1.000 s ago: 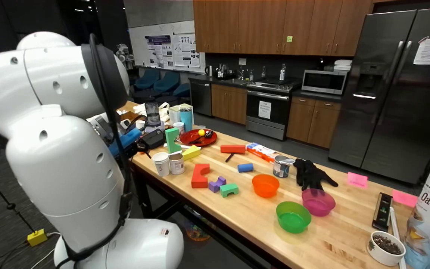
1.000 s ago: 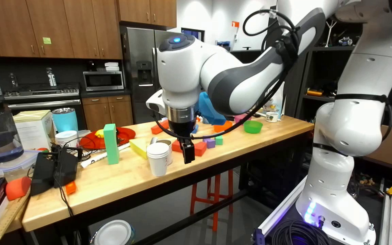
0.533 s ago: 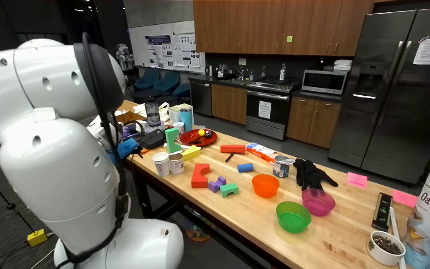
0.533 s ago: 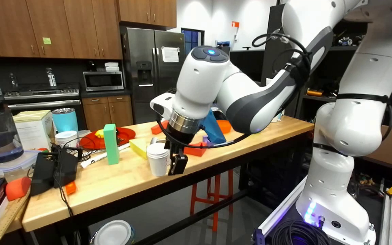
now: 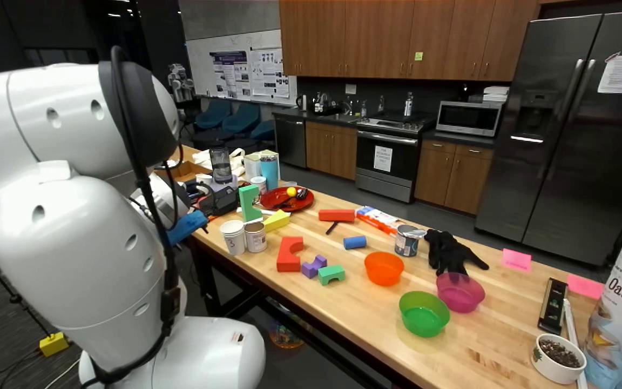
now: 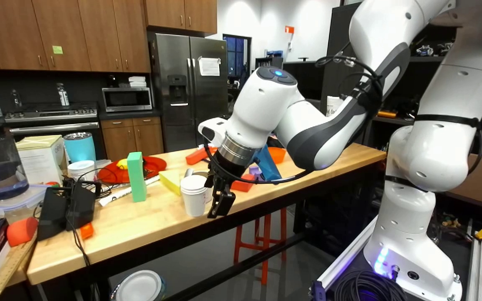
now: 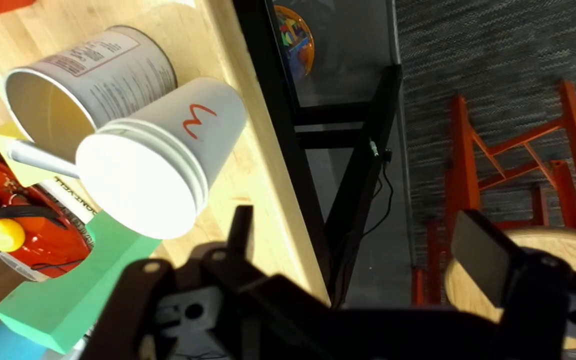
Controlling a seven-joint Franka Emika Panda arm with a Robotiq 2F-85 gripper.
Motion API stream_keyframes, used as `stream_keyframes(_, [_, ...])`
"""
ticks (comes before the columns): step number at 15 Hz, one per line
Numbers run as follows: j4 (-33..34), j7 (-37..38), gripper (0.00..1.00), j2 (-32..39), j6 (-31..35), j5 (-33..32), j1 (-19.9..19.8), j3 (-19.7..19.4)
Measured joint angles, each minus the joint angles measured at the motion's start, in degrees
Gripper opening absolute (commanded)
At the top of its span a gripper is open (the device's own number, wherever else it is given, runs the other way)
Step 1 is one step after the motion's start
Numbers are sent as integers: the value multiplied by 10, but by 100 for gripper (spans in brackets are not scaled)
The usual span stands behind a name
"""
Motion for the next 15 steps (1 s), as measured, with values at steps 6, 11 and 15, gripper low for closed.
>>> stream_keyframes(6, [-20,-6,100,-2,20,4,0,-29])
stream_keyframes(11, [-18,-84,100,-2,-58,55,-14,-36])
stream_keyframes(15, [-14,-174,100,-2,-65,28,-48,-51])
